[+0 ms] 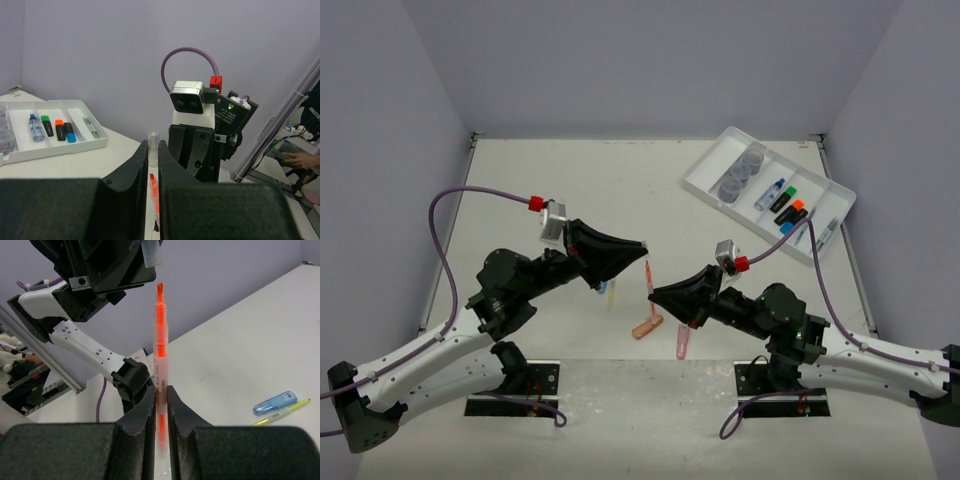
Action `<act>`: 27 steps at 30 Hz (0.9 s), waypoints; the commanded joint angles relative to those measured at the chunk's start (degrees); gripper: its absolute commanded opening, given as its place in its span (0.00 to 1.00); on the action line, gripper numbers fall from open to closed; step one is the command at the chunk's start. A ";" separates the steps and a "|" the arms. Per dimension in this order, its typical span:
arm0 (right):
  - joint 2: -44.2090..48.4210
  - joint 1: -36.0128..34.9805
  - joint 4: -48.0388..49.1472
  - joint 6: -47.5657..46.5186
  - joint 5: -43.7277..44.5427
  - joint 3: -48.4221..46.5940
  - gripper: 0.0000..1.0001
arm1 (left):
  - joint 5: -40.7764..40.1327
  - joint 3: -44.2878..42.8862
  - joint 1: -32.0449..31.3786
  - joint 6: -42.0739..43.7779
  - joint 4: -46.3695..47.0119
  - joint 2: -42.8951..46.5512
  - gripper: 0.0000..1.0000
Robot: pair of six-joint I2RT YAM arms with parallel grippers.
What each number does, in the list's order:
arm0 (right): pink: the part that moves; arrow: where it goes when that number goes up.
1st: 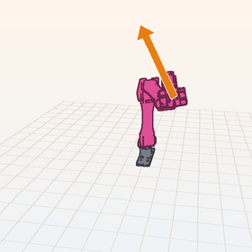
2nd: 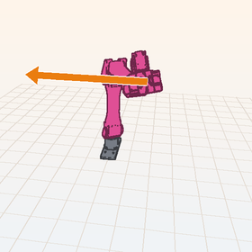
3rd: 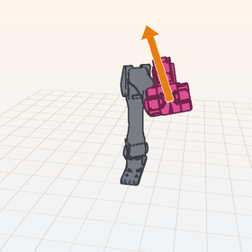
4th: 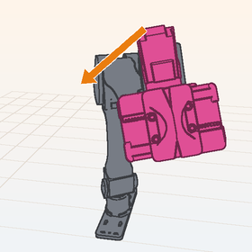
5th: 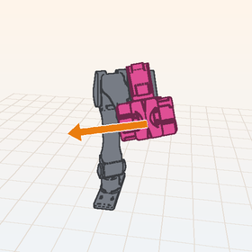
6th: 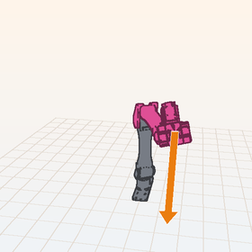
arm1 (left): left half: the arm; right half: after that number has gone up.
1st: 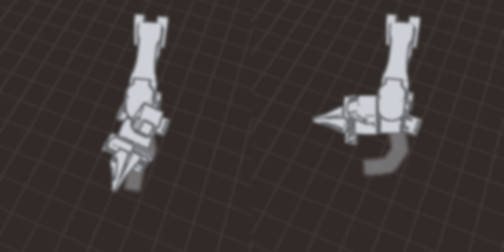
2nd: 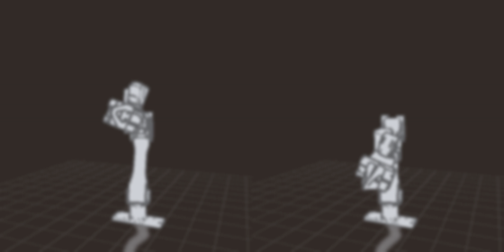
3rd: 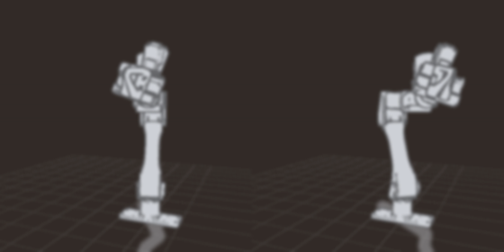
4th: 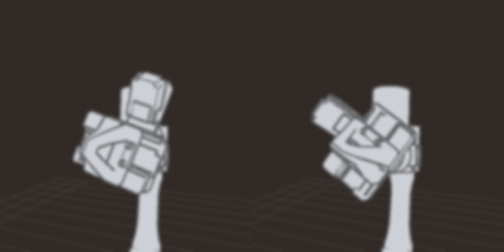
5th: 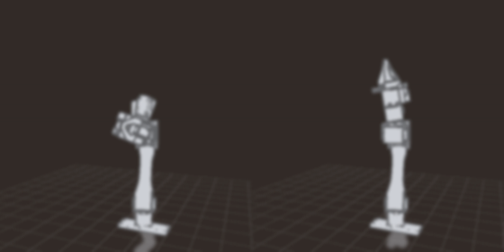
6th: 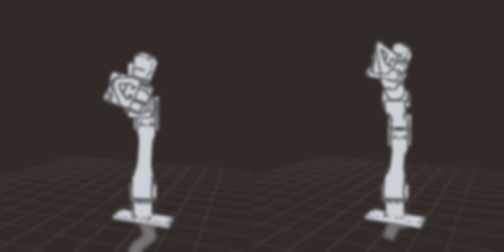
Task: Sort the stationery into containers
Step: Close the pen cap on the pen.
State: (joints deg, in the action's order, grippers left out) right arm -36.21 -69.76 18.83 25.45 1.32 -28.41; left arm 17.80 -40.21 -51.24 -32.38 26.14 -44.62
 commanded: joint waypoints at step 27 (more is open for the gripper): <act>1.30 -0.47 0.35 -4.49 4.70 -6.11 0.00 | 3.20 -0.54 0.18 -5.05 0.26 -3.86 0.00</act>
State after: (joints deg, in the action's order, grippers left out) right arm -35.84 -69.76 17.48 23.72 3.69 -30.88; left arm 19.64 -39.88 -51.24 -35.42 28.11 -47.38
